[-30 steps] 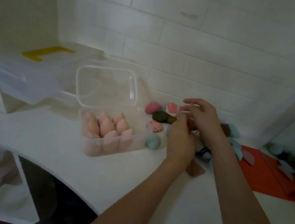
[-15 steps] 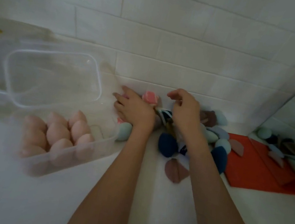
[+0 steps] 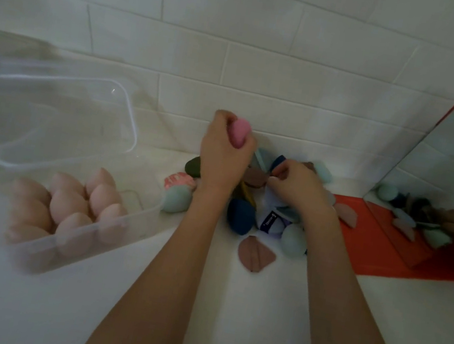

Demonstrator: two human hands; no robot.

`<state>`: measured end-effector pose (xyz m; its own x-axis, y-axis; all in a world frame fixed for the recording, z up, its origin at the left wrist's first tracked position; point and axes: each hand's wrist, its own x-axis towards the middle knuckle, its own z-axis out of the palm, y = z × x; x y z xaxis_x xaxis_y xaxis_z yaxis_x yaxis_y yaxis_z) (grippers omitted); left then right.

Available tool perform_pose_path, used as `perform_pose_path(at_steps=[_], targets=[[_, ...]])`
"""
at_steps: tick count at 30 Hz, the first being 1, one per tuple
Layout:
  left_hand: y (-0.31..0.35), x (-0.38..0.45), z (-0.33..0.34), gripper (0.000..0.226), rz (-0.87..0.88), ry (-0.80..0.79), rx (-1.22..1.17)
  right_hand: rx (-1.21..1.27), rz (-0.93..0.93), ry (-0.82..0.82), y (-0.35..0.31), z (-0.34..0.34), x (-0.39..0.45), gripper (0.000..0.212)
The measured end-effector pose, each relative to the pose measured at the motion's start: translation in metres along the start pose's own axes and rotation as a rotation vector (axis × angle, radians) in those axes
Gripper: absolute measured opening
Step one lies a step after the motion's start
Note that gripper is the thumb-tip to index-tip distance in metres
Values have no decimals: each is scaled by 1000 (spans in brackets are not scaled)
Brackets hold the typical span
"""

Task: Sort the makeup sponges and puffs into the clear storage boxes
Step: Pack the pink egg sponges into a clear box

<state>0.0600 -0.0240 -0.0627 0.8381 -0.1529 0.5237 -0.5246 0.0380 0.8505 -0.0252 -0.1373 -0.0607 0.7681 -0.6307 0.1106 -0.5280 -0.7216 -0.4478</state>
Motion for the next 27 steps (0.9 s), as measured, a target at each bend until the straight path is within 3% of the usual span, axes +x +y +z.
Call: perform_pose_path(at_steps=[4,6,9,14,17,20,24,27], targets=[[7,-9,9,12,-178,-284,-270,-124,-1,-87,-5,1,-1,22],[6,-7,11,17,-240,-298,-288,112,-7,38,-5,-2,-5,16],[5,-2,11,18,-279,-275,-251,669,64,184,-2,-17,-10,17],[10,4,9,28,-417,-330,-445,1032,31,39,1,-33,-17,20],[16,5,7,22,-478,-416,-639,1035,36,-49,-3,-31,-19,23],[14,1,11,14,-364,-465,-511,928,71,-44,-6,-28,-19,22],[15,-3,15,10,-269,-407,-385,854,72,-137,-6,-24,-20,30],[18,0,15,25,-368,-338,-420,831,78,-89,-5,-29,-18,23]])
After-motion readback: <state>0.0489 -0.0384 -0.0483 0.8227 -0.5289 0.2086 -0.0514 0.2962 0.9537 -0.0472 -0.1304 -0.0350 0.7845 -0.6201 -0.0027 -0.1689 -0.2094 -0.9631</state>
